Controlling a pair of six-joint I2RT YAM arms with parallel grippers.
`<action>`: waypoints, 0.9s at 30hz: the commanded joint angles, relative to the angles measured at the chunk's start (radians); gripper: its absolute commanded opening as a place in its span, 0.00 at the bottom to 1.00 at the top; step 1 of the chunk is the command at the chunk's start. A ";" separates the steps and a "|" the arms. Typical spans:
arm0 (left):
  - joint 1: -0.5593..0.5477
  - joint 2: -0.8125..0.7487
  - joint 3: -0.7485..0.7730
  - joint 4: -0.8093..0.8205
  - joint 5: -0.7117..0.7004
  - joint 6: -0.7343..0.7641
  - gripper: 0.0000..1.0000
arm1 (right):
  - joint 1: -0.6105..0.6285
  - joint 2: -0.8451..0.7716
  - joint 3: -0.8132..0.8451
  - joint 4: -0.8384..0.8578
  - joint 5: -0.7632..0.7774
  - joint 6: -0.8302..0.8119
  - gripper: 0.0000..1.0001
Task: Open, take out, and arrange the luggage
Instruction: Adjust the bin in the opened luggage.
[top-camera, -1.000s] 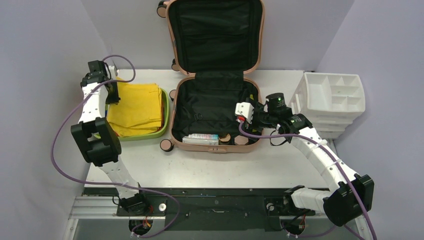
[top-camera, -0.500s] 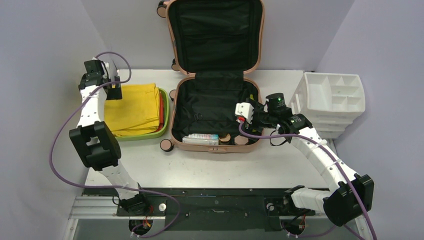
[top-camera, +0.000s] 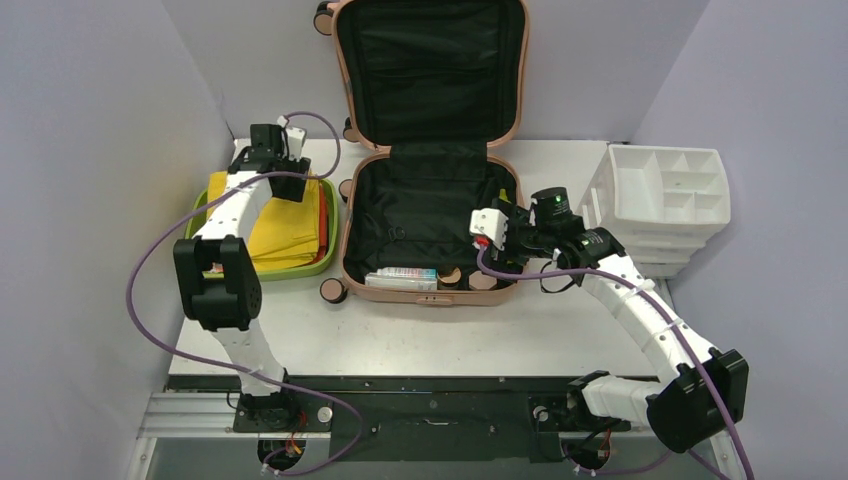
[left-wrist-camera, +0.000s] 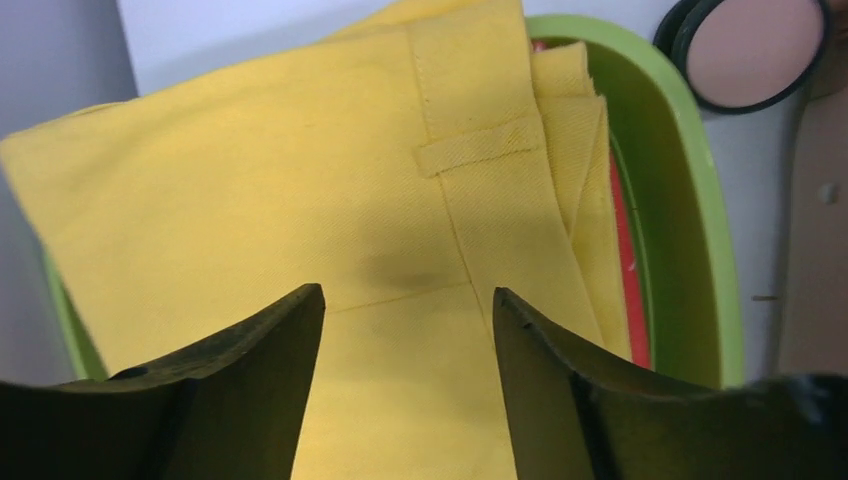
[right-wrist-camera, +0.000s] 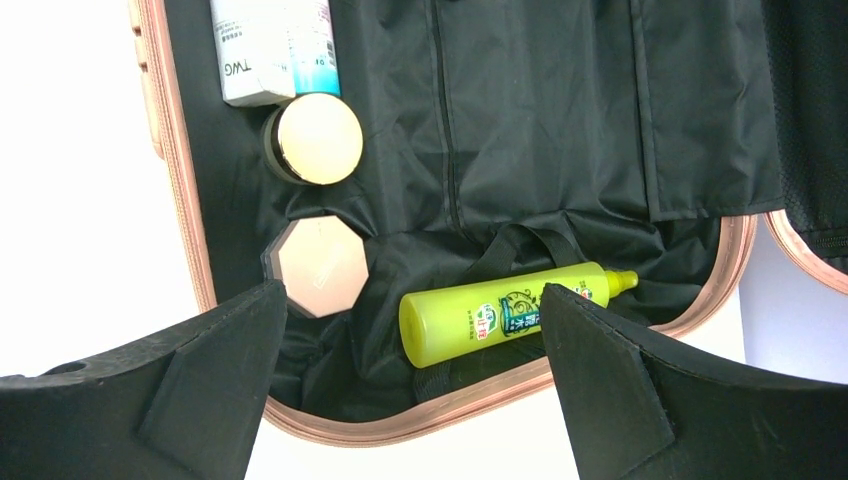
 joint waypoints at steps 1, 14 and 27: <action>0.004 0.088 0.010 0.035 0.004 0.031 0.53 | -0.010 -0.059 0.037 -0.034 0.024 -0.054 0.92; -0.046 -0.007 -0.242 -0.043 0.113 0.088 0.36 | -0.037 -0.110 0.055 -0.071 0.039 -0.084 0.93; -0.050 -0.177 -0.048 -0.074 0.201 0.013 0.97 | -0.107 -0.117 0.164 -0.033 0.309 0.320 0.93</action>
